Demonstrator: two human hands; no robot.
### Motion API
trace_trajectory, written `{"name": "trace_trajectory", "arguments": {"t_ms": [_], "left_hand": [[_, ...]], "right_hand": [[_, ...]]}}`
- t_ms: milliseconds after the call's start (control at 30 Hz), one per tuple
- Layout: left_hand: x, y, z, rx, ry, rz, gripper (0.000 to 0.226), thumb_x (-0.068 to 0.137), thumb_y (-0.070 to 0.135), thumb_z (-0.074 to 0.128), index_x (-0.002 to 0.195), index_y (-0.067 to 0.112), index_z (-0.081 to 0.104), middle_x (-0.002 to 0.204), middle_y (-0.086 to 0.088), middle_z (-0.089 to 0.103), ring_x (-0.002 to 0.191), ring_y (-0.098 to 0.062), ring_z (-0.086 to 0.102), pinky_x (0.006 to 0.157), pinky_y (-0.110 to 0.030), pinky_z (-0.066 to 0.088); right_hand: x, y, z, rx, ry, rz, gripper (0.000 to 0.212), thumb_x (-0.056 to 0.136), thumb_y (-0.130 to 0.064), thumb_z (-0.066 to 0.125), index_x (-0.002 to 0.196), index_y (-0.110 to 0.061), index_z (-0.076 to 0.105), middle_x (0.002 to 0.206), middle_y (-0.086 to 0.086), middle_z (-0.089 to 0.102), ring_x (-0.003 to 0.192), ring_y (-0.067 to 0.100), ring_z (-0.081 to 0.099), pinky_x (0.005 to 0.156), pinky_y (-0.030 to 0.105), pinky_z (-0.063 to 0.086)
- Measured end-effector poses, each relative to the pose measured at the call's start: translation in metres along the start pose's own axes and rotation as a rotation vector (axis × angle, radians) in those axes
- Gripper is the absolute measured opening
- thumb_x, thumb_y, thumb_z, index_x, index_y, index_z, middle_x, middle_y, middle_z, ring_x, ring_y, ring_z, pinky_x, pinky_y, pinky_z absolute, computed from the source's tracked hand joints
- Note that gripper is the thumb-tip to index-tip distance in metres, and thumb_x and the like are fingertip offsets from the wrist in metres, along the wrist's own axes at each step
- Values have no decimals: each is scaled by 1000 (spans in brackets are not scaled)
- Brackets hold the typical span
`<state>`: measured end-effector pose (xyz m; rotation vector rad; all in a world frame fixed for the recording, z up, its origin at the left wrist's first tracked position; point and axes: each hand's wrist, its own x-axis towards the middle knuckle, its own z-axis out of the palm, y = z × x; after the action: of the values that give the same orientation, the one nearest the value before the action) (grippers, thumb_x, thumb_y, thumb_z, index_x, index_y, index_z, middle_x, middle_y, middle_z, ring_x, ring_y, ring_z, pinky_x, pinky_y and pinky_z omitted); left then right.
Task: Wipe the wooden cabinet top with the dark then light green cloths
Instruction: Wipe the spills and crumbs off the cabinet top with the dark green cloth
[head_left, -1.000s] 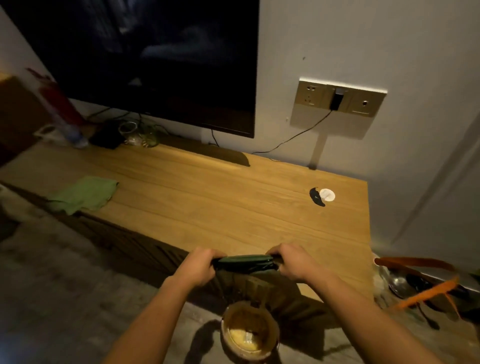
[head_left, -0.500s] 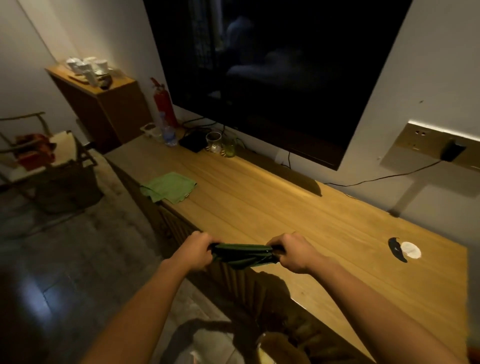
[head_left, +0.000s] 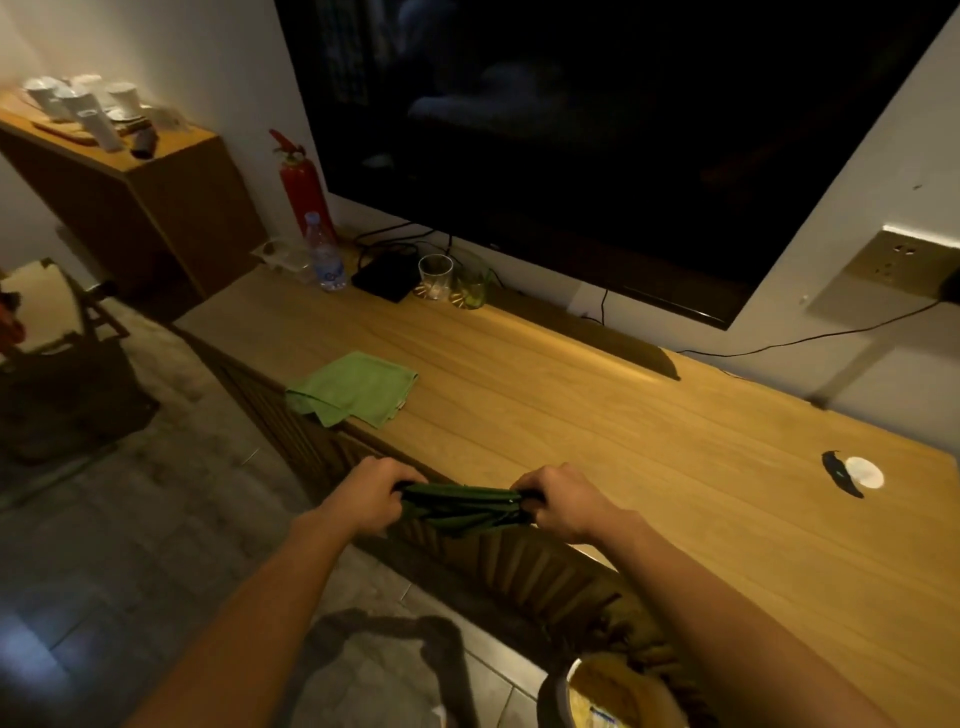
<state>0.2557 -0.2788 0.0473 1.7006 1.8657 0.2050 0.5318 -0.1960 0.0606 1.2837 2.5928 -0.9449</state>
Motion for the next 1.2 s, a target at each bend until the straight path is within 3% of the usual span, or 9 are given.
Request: {"name": "trace_trajectory", "arguments": {"t_ms": [400, 533, 667, 800, 967, 1200], "left_hand": [[51, -69, -57, -15, 74, 54, 48, 79, -2, 52, 112, 26, 73, 105, -5, 73, 101, -22, 63, 81, -27, 50], [83, -87, -73, -13, 72, 28, 47, 80, -1, 52, 112, 26, 72, 108, -5, 73, 103, -23, 62, 76, -20, 42], [125, -105, -99, 37, 50, 18, 48, 79, -2, 52, 113, 25, 71, 111, -4, 72, 107, -24, 62, 87, -29, 49], [167, -118, -130, 10, 12, -20, 47, 82, -5, 48, 116, 21, 70, 108, -8, 71, 101, -24, 63, 84, -33, 53], [211, -131, -158, 10, -4, -67, 46, 82, -4, 49, 114, 21, 70, 105, -5, 71, 97, -20, 63, 74, -21, 46], [269, -154, -185, -26, -7, -35, 46, 84, -5, 50, 114, 23, 72, 107, -3, 73, 96, -14, 65, 82, -20, 48]], "right_hand": [[95, -45, -25, -106, -1, -40, 28, 92, -14, 54, 114, -24, 68, 103, -1, 70, 96, 18, 59, 79, 32, 47], [140, -40, -34, -74, -32, -46, 27, 92, -15, 55, 114, -25, 69, 101, -2, 69, 94, 16, 59, 78, 31, 48], [192, -36, -49, -44, -54, -87, 28, 92, -15, 54, 113, -25, 70, 103, -2, 70, 96, 17, 60, 83, 34, 49], [245, -30, -68, 20, -74, -85, 27, 94, -16, 54, 112, -27, 69, 101, -5, 68, 97, 14, 59, 86, 36, 50], [303, -25, -90, 44, -90, -101, 25, 93, -17, 55, 110, -29, 70, 101, -7, 69, 98, 13, 58, 87, 34, 50], [364, -17, -103, 100, -81, -16, 24, 93, -17, 56, 108, -31, 70, 99, -10, 67, 96, 10, 58, 82, 31, 49]]}}
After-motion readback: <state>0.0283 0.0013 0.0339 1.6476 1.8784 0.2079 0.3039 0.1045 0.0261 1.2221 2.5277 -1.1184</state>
